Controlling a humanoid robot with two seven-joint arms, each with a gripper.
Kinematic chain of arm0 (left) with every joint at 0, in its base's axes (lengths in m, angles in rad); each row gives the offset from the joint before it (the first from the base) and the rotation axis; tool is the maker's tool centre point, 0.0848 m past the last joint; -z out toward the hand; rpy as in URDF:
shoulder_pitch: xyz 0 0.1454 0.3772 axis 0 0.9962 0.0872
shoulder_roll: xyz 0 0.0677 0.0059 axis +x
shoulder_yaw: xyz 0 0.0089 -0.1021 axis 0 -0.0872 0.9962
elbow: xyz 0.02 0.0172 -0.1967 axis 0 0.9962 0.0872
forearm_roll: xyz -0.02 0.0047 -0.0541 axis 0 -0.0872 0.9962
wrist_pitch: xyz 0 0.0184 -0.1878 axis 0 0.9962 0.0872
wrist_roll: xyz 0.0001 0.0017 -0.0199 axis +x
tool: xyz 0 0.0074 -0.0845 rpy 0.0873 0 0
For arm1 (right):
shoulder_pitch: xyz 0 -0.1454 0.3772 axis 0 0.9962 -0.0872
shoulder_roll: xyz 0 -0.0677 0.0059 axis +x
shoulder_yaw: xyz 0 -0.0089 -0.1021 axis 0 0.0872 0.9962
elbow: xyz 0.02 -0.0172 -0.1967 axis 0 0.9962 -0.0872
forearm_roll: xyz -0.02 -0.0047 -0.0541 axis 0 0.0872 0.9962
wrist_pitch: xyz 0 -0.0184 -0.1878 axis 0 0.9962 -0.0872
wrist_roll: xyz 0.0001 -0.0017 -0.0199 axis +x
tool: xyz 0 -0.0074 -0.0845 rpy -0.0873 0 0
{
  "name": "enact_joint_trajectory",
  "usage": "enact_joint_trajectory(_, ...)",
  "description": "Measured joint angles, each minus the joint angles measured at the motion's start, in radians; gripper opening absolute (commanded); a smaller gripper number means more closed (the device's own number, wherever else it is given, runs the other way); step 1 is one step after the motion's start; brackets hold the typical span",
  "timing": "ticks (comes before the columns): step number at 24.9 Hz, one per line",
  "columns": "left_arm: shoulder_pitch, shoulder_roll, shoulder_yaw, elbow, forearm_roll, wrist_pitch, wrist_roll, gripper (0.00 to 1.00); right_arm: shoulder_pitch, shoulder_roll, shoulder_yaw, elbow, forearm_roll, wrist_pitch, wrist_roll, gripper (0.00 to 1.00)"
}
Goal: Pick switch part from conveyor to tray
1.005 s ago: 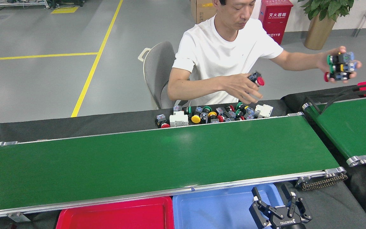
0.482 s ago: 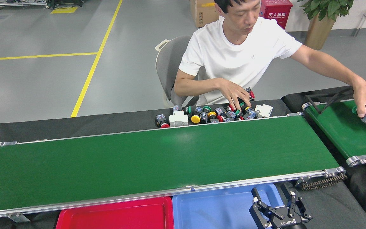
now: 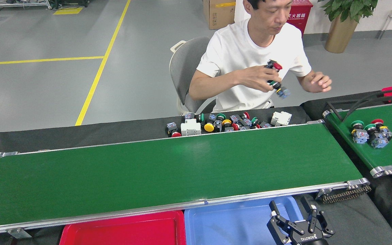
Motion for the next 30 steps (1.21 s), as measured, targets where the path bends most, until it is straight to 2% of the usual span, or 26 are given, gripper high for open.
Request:
enact_joint_trajectory(17,0.0,0.0,-0.002,0.0,0.0,0.0,0.0,1.0,-0.003,0.001,0.0,0.0,0.0,0.003,0.0,0.98)
enact_joint_trajectory(22,0.0,0.0,-0.003,0.0,0.0,0.0,0.0,1.0,-0.036,0.004,0.0,0.001,0.002,0.1,0.002,0.98)
enact_joint_trajectory(30,0.0,0.0,-0.009,0.0,0.0,0.0,0.0,1.0,-0.146,0.003,0.0,0.067,0.012,0.28,0.114,0.98)
